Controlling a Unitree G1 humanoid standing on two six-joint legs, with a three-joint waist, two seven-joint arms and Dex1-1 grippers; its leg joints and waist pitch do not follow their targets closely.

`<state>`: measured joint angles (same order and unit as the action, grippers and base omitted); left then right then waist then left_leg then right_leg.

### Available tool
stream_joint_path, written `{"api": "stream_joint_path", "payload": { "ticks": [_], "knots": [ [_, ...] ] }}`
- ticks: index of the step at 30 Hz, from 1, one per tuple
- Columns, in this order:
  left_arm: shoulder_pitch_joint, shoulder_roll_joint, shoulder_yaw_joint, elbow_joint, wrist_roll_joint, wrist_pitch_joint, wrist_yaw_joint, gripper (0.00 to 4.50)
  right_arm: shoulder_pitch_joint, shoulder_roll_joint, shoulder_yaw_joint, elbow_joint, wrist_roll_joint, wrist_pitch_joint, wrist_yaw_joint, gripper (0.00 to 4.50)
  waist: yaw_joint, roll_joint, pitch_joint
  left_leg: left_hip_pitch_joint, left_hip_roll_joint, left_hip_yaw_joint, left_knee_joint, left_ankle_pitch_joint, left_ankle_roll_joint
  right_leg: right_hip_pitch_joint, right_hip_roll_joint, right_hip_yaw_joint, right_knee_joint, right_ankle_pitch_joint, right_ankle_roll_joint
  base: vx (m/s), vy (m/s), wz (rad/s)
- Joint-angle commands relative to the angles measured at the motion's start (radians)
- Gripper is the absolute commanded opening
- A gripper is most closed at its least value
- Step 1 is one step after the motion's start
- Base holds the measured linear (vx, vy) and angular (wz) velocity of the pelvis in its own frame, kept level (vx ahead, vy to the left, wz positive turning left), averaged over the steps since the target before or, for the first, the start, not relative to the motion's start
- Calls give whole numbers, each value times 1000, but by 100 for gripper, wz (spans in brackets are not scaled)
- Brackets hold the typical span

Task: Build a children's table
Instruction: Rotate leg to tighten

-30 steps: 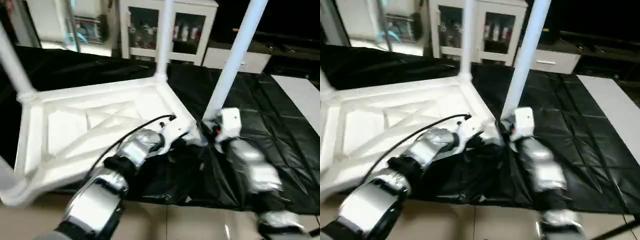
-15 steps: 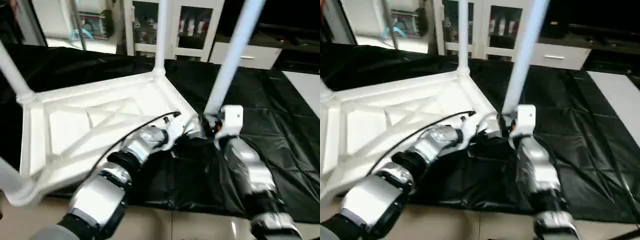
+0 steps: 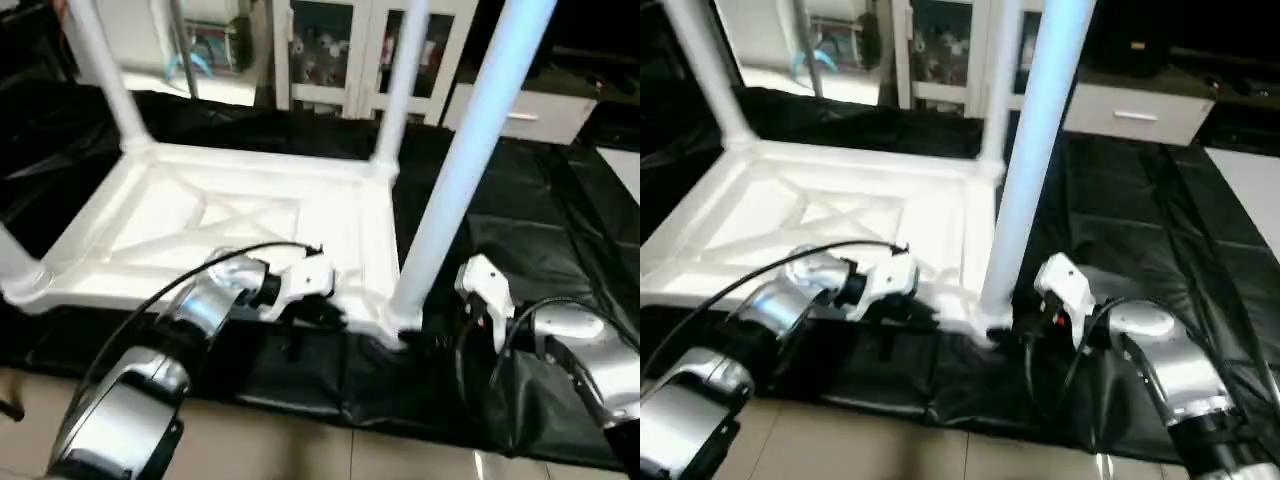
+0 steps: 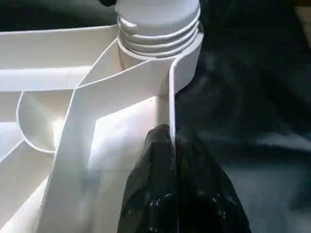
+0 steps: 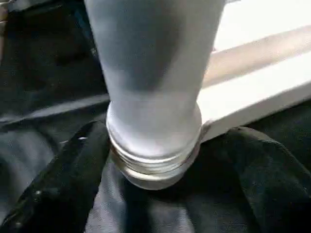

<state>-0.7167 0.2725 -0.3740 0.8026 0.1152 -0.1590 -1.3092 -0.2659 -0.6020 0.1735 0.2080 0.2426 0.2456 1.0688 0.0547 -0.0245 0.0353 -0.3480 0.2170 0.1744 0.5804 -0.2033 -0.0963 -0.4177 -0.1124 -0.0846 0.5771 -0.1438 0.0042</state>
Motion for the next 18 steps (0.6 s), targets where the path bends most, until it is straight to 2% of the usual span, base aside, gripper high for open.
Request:
{"api": "stream_joint_path", "payload": {
  "ticks": [1,4,5,8,9,10,12,13,14,15,18],
  "knots": [
    [27,-3,-55,-1,19,13,-52,0,-4,-13,0,-16,13,1,11,442,1,-14,-51,-2,15,11,-70,-251,79,55,-29,38,-61,-293,-228,0,0,0],
    [33,2,-51,-18,21,23,-61,0,-20,10,20,-1,-4,-16,31,442,3,-20,-53,-8,14,10,-70,-224,77,58,-30,38,-59,-290,-216,0,0,0],
    [36,5,-51,-24,23,26,-60,0,-29,21,24,11,-7,-18,40,442,4,-19,-54,-7,14,10,-69,-212,77,58,-30,38,-56,-274,-217,0,0,0],
    [46,13,-53,-45,23,37,-58,0,-53,37,39,45,-11,-27,63,442,3,-18,-56,-7,13,11,-66,-183,84,57,-28,38,-50,-227,-232,0,0,0],
    [47,14,-54,-49,23,40,-59,0,-55,38,41,49,-12,-29,67,442,2,-23,-58,-8,14,11,-65,-179,86,59,-28,38,-47,-217,-237,0,0,0],
    [55,20,-56,-70,22,52,-58,0,-69,39,55,72,-18,-43,88,442,4,-20,-59,-7,15,11,-64,-168,90,59,-29,38,-44,-202,-245,0,0,0],
    [60,24,-56,-79,20,59,-61,0,-78,44,59,85,-15,-47,104,415,3,-19,-57,-7,14,13,-64,-166,93,59,-29,38,-45,-201,-248,0,0,0],
    [62,24,-56,-77,22,60,-55,0,-88,55,62,106,-12,-47,118,415,3,-23,-57,-7,14,13,-63,-166,94,59,-28,38,-46,-205,-246,0,0,0],
    [64,21,-56,-75,24,62,-53,0,-91,57,67,118,-12,-50,130,415,3,-23,-57,-8,13,13,-64,-169,92,60,-28,37,-46,-214,-243,0,0,0],
    [64,21,-56,-75,24,62,-53,0,-91,57,67,118,-12,-50,130,390,2,-23,-56,-8,13,13,-64,-177,89,59,-28,37,-47,-225,-242,0,0,0],
    [62,20,-56,-76,26,69,-48,0,-102,47,83,136,-28,-68,162,372,4,-25,-57,-7,13,13,-63,-176,88,60,-27,38,-46,-222,-240,0,0,0]
  ]
}}
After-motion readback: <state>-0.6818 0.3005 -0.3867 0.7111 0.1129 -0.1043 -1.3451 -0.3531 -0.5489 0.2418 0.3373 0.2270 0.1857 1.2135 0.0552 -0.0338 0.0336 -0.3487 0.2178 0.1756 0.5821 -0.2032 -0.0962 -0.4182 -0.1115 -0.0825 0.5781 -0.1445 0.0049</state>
